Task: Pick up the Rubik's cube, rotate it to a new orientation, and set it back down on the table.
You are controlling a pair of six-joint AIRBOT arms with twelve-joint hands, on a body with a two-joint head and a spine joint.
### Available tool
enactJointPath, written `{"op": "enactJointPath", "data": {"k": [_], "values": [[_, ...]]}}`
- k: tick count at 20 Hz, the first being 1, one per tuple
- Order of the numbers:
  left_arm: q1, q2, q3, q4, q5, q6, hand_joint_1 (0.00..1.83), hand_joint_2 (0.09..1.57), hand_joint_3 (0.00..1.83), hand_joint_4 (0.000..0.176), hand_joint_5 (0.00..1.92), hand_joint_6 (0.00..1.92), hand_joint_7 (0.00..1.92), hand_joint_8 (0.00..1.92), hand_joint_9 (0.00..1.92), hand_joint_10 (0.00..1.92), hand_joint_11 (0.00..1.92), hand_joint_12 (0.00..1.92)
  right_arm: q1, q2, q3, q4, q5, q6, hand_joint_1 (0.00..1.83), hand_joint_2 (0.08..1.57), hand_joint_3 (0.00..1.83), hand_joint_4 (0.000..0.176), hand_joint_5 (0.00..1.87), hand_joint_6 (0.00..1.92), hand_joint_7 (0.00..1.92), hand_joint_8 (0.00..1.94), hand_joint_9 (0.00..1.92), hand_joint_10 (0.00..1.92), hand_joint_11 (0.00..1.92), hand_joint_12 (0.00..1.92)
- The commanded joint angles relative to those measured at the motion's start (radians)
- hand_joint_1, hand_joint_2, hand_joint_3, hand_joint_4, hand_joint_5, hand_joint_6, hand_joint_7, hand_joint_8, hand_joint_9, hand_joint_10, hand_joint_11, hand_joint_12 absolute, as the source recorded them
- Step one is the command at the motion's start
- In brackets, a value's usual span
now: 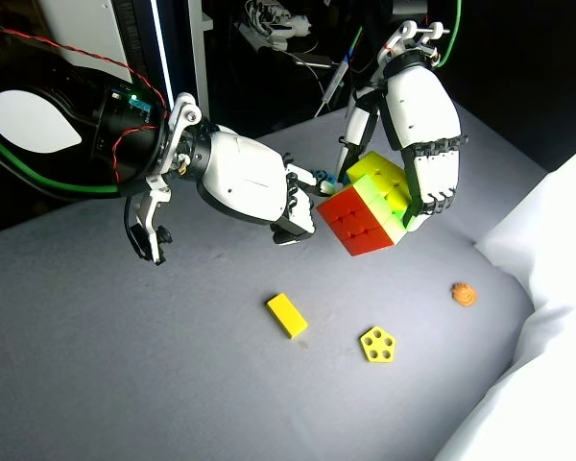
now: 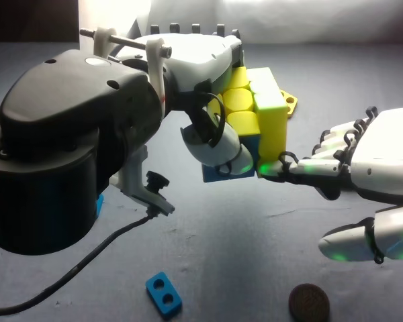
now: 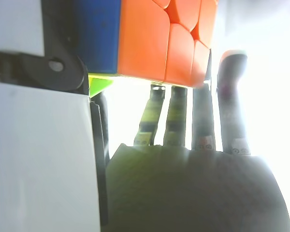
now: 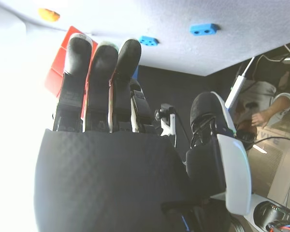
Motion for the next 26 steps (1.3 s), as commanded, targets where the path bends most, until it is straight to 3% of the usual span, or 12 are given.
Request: {"op": "enactJointPath", "data": {"k": [1,4,5,6,8,9,12,17,19,21,22,26], "values": [[-0.020,0.006,-0.005,0.065,0.032,-0.015,1.00,1.36,0.00,0.000,0.55,1.66,0.26,1.92,0.39,1.92,0.39,1.92,0.005,0.004,0.010,0.030,0.079,0.000,0.04,1.27,0.00,0.000,0.04,0.00,0.36,1.47,0.34,1.92,0.28,1.92],[-0.021,0.006,-0.004,0.065,0.032,-0.015,1.00,1.41,0.00,0.000,0.46,1.73,0.45,1.87,0.38,1.92,0.40,1.92,0.005,-0.003,0.018,0.037,0.077,-0.001,0.02,1.27,0.00,0.000,0.03,0.00,0.36,1.45,0.34,1.91,0.26,1.92],[-0.021,0.006,-0.004,0.065,0.032,-0.015,0.98,1.37,0.00,0.000,0.53,1.67,0.29,1.91,0.37,1.92,0.40,1.92,0.005,-0.005,0.020,0.039,0.077,-0.001,0.03,1.27,0.00,0.000,0.04,0.01,0.37,1.44,0.36,1.91,0.26,1.92],[-0.021,0.006,-0.004,0.065,0.032,-0.015,1.18,1.20,0.00,0.000,0.18,1.85,0.23,1.92,0.35,1.92,0.37,1.92,0.006,-0.007,0.022,0.040,0.077,-0.001,0.01,1.27,0.00,0.000,0.03,0.00,0.41,1.43,0.38,1.91,0.25,1.92],[-0.022,0.006,-0.004,0.065,0.032,-0.015,1.03,1.38,0.00,0.000,0.37,1.80,0.43,1.87,0.36,1.92,0.37,1.92,0.006,-0.010,0.023,0.041,0.077,-0.002,0.01,1.27,0.00,0.000,0.03,0.00,0.41,1.42,0.37,1.91,0.24,1.92],[-0.022,0.006,-0.004,0.065,0.032,-0.015,0.98,1.39,0.00,0.000,0.49,1.72,0.28,1.91,0.36,1.92,0.38,1.92,0.006,-0.010,0.023,0.040,0.077,-0.003,0.00,1.28,0.00,0.000,0.02,0.00,0.39,1.42,0.36,1.91,0.26,1.92],[-0.022,0.006,-0.005,0.065,0.032,-0.015,0.99,1.42,0.00,0.000,0.45,1.76,0.42,1.87,0.34,1.92,0.38,1.92,0.003,-0.009,0.022,0.040,0.070,-0.004,0.00,1.28,0.00,0.000,0.01,0.00,0.40,1.42,0.36,1.90,0.25,1.92],[-0.017,0.006,-0.008,0.062,0.032,-0.015,0.98,1.37,0.00,0.000,0.53,1.68,0.24,1.92,0.36,1.92,0.38,1.92,0.005,-0.005,0.021,0.040,0.135,-0.004,0.02,1.28,0.00,0.000,0.00,0.00,0.40,1.46,0.36,1.92,0.23,1.92],[-0.009,0.007,-0.011,0.062,0.032,-0.015,0.99,1.43,0.01,0.011,0.42,1.79,0.47,1.85,0.35,1.92,0.35,1.92,0.016,-0.003,0.020,0.040,0.153,-0.004,0.02,1.28,0.00,0.000,0.01,0.00,0.41,1.44,0.38,1.89,0.23,1.92],[0.000,0.008,-0.015,0.062,0.032,-0.015,1.00,1.34,0.03,0.000,0.45,1.74,0.23,1.92,0.35,1.92,0.34,1.92,0.017,-0.003,0.019,0.033,0.158,-0.004,0.00,1.28,0.00,0.000,0.01,0.00,0.41,1.42,0.38,1.89,0.20,1.92],[0.005,0.008,-0.016,0.062,0.032,-0.015,1.01,1.38,0.04,0.000,0.47,1.72,0.46,1.83,0.39,1.92,0.38,1.92,0.017,-0.003,0.017,0.024,0.158,-0.003,0.00,1.29,0.00,0.000,0.00,0.00,0.39,1.43,0.36,1.89,0.23,1.92],[0.021,0.009,-0.020,0.062,0.039,-0.015,0.97,1.44,0.03,0.021,0.40,1.83,0.47,1.87,0.35,1.92,0.36,1.92,0.019,-0.001,0.012,0.016,0.165,0.008,0.01,1.29,0.00,0.000,0.00,0.00,0.39,1.46,0.36,1.92,0.20,1.92]]}}
